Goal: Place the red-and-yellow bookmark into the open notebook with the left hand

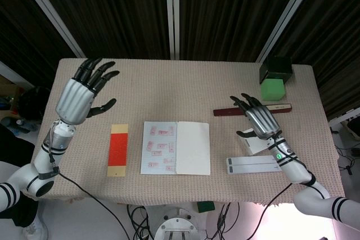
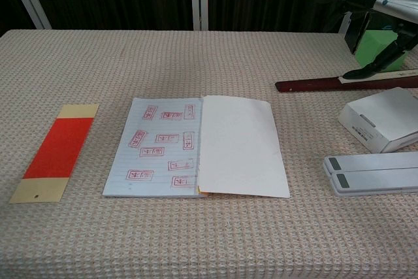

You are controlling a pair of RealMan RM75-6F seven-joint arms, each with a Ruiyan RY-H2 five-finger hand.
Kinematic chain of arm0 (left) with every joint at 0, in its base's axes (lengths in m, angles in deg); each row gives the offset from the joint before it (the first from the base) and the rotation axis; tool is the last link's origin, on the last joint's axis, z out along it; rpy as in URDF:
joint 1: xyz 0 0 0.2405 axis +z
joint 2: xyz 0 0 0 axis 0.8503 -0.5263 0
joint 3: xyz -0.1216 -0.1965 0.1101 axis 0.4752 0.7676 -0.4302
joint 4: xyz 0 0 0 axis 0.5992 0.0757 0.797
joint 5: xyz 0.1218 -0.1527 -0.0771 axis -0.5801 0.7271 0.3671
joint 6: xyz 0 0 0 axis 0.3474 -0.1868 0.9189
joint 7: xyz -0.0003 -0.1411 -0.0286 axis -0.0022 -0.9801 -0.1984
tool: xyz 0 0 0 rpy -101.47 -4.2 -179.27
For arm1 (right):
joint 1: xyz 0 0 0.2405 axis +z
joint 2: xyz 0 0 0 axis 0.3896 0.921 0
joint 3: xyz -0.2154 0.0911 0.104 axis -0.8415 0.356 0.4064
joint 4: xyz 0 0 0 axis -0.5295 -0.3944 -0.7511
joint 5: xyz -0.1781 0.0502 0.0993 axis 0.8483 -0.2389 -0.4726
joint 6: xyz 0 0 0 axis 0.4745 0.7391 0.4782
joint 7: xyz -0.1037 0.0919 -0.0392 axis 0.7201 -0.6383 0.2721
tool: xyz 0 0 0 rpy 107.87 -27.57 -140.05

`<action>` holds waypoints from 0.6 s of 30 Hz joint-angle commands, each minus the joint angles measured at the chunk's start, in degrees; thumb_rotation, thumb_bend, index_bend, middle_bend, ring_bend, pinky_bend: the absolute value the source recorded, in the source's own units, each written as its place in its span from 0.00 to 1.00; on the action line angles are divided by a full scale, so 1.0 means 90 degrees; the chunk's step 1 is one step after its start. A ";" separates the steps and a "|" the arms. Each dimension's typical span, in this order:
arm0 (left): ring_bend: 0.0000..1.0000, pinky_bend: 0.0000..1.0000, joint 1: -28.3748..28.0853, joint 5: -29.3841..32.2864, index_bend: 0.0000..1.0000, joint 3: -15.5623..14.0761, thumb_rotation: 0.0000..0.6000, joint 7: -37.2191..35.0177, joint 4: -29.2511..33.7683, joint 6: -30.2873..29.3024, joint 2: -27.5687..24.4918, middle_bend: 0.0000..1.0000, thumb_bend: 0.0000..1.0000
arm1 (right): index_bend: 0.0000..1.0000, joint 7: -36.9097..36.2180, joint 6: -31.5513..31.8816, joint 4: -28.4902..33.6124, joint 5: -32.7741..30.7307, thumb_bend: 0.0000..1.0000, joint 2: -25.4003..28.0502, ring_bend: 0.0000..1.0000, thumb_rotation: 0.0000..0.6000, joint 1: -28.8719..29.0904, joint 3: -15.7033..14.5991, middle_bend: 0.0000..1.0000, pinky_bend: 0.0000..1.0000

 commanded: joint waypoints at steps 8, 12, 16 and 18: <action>0.06 0.13 0.0138 0.0130 0.22 -0.0277 1.00 0.0082 -0.0179 0.0131 -0.0173 0.15 0.17 | 0.07 -0.0001 0.0355 0.0145 -0.0047 0.09 0.0289 0.06 1.00 -0.0331 -0.0236 0.23 0.17; 0.06 0.13 0.0320 0.0215 0.22 -0.0614 1.00 0.0179 -0.0275 0.0400 -0.0374 0.15 0.17 | 0.08 -0.0552 0.0737 0.0765 0.0258 0.09 0.0924 0.06 1.00 -0.0731 -0.0544 0.23 0.17; 0.06 0.13 0.0416 0.0175 0.22 -0.1027 1.00 0.0485 -0.0429 0.0807 -0.0469 0.15 0.17 | 0.11 -0.0624 0.1459 0.1055 0.0708 0.09 0.1540 0.06 1.00 -0.1219 -0.0837 0.23 0.18; 0.06 0.13 0.0447 0.0136 0.22 -0.1254 1.00 0.0660 -0.0503 0.1055 -0.0491 0.15 0.17 | 0.11 -0.0624 0.1702 0.1238 0.0802 0.09 0.1852 0.06 1.00 -0.1460 -0.0990 0.23 0.18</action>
